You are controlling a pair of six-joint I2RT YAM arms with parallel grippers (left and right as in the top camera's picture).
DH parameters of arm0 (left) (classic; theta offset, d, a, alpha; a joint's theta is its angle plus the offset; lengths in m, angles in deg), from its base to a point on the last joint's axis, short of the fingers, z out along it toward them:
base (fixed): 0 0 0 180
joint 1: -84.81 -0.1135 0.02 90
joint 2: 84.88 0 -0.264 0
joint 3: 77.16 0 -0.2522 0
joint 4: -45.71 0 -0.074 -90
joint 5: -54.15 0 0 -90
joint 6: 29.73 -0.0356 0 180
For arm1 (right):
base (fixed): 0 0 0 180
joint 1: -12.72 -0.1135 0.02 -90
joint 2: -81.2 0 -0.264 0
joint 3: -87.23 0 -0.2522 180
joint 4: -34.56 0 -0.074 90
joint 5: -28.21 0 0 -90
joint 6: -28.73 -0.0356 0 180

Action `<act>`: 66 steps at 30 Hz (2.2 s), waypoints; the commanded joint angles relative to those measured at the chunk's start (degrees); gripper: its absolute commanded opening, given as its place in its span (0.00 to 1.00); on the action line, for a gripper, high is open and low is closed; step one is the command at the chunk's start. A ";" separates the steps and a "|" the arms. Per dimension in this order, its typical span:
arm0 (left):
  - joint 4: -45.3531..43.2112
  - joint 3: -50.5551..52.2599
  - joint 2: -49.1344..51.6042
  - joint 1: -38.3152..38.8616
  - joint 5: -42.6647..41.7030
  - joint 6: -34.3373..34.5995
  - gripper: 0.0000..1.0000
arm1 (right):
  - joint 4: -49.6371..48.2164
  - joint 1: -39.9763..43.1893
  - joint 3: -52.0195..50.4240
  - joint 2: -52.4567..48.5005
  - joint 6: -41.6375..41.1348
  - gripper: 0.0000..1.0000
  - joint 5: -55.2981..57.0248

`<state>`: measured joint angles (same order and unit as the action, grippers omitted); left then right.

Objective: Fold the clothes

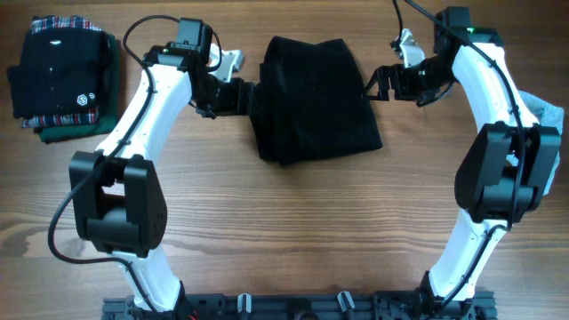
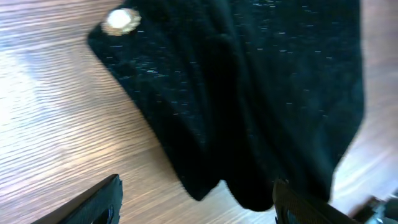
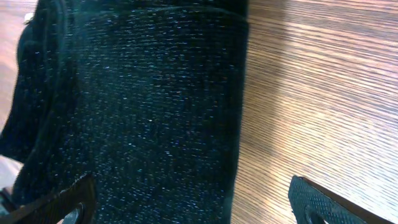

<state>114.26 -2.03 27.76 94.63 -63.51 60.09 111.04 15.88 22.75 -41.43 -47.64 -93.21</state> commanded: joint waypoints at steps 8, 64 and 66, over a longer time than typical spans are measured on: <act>0.13 0.13 0.79 0.44 -6.21 -0.85 0.77 | 0.59 -0.07 -7.89 -1.95 1.60 1.00 -3.17; -0.81 0.13 0.79 -6.73 -4.02 -0.63 0.77 | -30.75 -7.82 -16.04 -12.11 -10.60 0.11 -29.92; -0.81 0.13 0.79 -6.73 -4.02 -0.63 0.77 | -30.73 -7.96 -16.02 -12.11 -10.60 0.04 -29.92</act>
<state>113.45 -2.03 27.76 87.81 -67.27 60.11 80.49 8.64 7.21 -52.46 -59.42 -122.82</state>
